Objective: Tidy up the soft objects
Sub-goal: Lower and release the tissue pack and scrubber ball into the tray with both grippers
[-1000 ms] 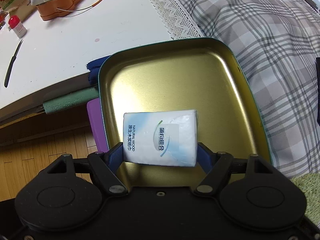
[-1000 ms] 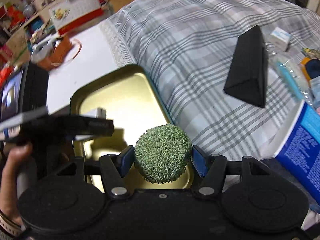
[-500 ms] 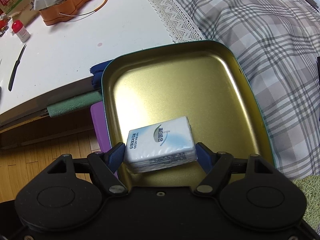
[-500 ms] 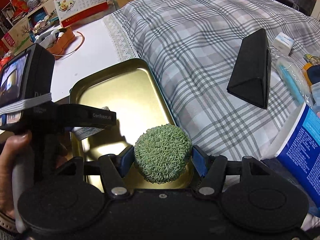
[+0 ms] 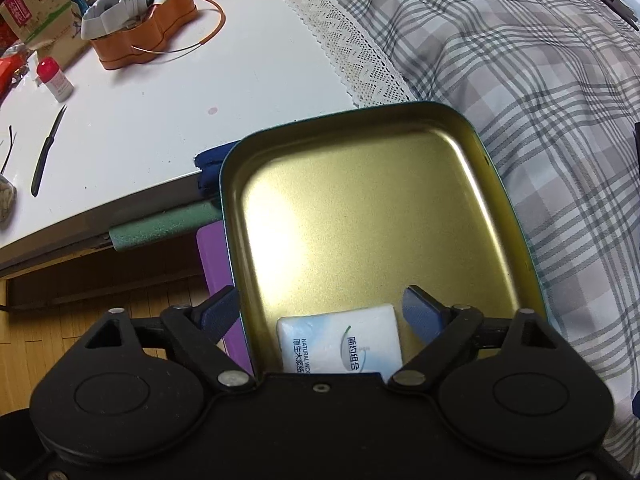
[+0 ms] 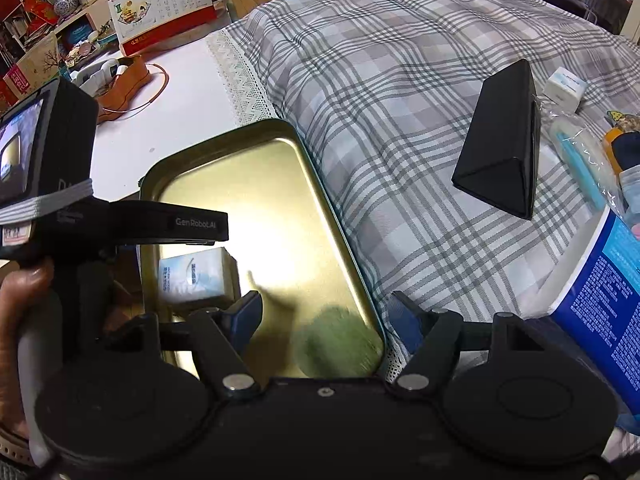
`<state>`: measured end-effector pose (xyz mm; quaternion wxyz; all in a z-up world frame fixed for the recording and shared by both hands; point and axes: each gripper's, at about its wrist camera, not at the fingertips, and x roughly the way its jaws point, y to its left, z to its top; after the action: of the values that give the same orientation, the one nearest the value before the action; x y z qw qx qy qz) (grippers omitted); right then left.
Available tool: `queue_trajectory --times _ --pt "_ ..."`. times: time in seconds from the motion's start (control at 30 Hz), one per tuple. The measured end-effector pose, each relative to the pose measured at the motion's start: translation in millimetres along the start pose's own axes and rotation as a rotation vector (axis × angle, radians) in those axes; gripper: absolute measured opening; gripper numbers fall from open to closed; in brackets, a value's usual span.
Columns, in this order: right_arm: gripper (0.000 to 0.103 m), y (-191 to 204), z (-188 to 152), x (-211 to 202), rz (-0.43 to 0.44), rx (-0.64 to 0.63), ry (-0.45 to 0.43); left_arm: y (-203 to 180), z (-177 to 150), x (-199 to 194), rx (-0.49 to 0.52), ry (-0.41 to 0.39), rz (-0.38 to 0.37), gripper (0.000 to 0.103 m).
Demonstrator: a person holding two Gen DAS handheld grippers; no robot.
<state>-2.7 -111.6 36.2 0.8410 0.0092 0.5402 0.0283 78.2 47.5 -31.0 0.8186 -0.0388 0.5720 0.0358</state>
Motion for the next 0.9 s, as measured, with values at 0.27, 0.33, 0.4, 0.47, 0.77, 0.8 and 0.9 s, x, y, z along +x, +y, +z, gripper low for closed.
queue_trajectory --times 0.27,0.33,0.4,0.47,0.77,0.8,0.9 --pt "0.069 -1.1 -1.9 1.6 -0.003 0.014 0.016 -1.7 -1.3 0.0 0.011 0.008 -0.003 0.087" --pt "0.069 -1.0 -2.2 1.6 -0.004 0.016 0.020 -1.3 -1.3 0.3 0.010 0.011 -0.002 0.087" --pt "0.069 -0.9 -2.4 1.6 -0.005 0.017 0.022 -1.0 -1.4 0.3 0.007 0.015 -0.004 0.087" --pt "0.069 -1.0 -2.9 1.4 -0.006 0.017 0.024 -1.0 -1.2 0.4 0.005 0.017 -0.005 0.087" --pt "0.070 -0.7 -5.2 0.9 -0.008 0.019 0.028 -2.8 -1.7 0.8 0.011 0.021 -0.009 0.087" --pt "0.070 -0.5 -5.5 0.7 -0.009 0.019 0.028 -2.8 -1.8 0.8 0.011 0.021 -0.009 0.087" --pt "0.070 -0.4 -5.7 0.3 -0.010 0.018 0.028 -3.1 -2.0 0.7 0.010 0.021 -0.009 0.087"
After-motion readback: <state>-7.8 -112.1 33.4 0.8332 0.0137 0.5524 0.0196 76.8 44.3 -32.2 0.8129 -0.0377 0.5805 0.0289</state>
